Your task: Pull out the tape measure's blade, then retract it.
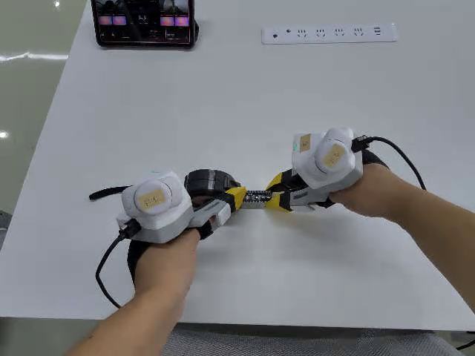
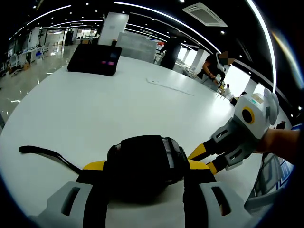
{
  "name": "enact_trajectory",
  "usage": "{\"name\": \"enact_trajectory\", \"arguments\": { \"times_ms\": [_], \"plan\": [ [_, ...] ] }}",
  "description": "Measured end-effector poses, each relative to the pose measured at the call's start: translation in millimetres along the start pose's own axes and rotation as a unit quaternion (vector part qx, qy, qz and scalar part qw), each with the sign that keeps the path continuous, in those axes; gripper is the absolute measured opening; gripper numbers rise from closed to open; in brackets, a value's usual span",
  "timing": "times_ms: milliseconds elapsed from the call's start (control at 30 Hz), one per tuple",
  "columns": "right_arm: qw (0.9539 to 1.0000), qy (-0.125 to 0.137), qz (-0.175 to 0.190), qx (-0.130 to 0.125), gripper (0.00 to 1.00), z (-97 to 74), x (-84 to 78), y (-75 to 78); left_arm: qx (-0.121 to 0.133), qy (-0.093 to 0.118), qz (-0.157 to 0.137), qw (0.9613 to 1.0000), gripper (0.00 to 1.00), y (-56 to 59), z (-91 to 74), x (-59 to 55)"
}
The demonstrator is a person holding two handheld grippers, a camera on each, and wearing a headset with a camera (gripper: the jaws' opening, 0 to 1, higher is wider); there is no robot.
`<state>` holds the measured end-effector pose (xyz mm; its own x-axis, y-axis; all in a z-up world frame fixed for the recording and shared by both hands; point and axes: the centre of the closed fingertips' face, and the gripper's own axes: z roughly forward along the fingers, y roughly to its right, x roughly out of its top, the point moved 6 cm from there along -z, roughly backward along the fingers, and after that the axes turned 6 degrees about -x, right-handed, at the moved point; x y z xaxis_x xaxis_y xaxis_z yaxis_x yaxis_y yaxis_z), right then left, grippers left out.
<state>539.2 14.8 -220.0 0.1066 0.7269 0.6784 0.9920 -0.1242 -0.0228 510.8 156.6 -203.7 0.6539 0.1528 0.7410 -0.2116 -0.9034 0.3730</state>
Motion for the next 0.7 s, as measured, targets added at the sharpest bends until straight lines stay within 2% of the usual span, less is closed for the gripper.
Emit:
{"name": "enact_trajectory", "arguments": {
  "times_ms": [700],
  "plan": [
    [0.9997, 0.017, 0.01, 0.013, 0.11, 18.4, 17.6, -2.8, -0.002, 0.001, 0.001, 1.0, 0.6, -0.5, 0.3, 0.1]
  ]
}}
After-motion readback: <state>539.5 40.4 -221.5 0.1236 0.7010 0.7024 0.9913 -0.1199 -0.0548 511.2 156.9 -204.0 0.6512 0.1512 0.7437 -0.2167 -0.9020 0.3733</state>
